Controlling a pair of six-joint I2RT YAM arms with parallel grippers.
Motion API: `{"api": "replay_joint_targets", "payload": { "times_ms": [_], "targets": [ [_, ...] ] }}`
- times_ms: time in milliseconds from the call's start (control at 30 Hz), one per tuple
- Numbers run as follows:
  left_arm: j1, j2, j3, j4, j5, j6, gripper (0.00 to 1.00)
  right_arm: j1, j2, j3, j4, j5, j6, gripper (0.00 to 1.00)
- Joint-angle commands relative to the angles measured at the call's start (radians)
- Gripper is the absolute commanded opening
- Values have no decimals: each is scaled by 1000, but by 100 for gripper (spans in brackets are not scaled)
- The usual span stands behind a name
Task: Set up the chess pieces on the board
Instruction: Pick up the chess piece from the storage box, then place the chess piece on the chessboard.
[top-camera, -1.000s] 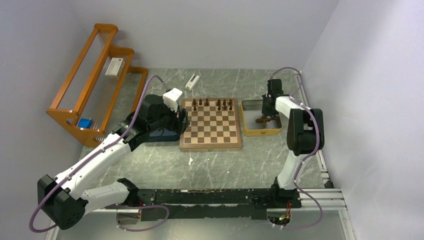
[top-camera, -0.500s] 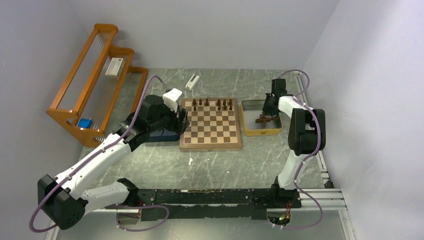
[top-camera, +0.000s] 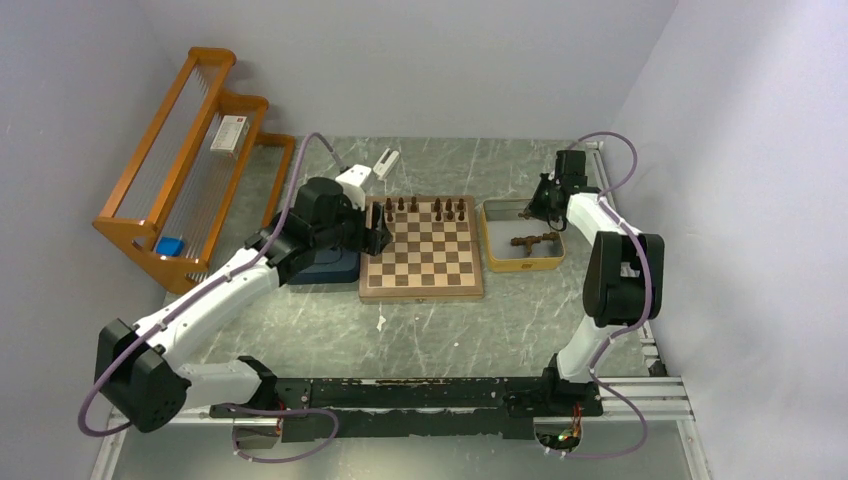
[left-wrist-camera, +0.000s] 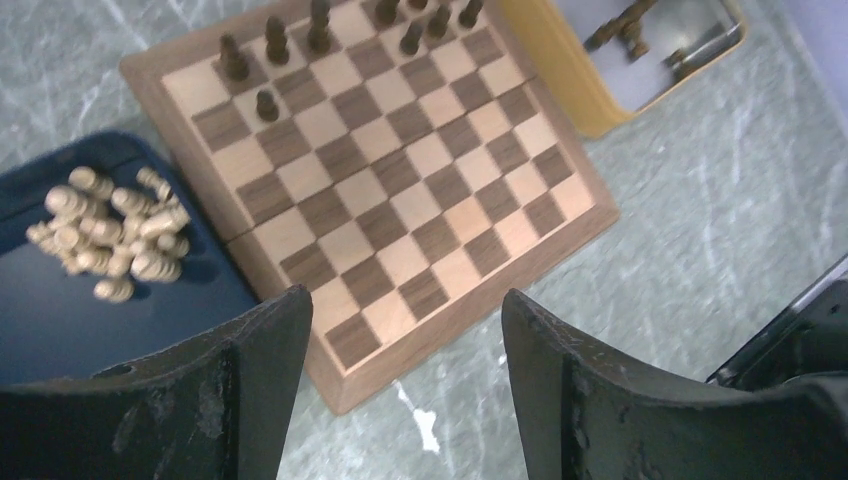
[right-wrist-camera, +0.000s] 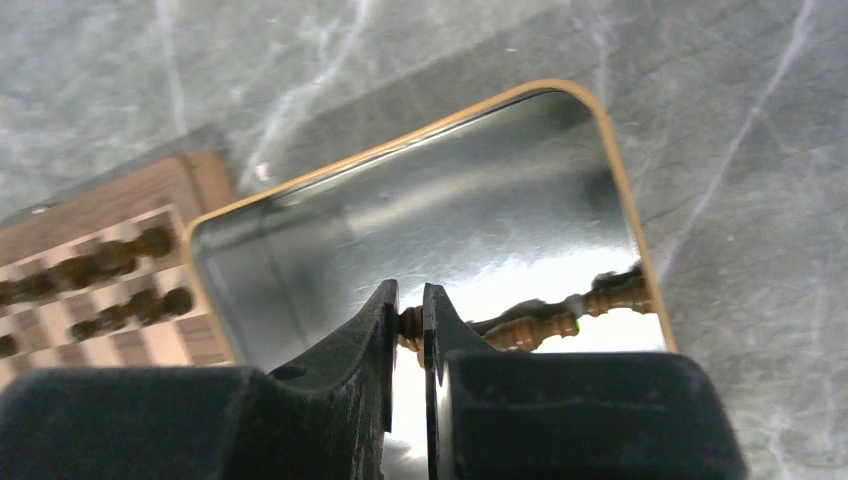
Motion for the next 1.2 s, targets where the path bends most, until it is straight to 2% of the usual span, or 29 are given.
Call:
{"api": "replay_joint_targets", "payload": {
  "times_ms": [0,167,433,700,967,1167],
  "targets": [
    [3,77,122,122,80,-103,73,-8,-68,-41,50,-135,84,13],
    [-1,211,221,218,164,-166,70,-5,-132,-111,140,-275,191,13],
    [-24,376,290,367,195,-183,67,36,-213,-245,311,-442,376,13],
    [-62,507,324,443,220,-158,65,111,-248,-318,449,-502,520,13],
    [-106,572,379,426,190,-97,66,154,-250,-326,475,-505,555,14],
    [-110,615,408,433,205,-94,62,169,-247,-332,487,-512,564,14]
  ]
}}
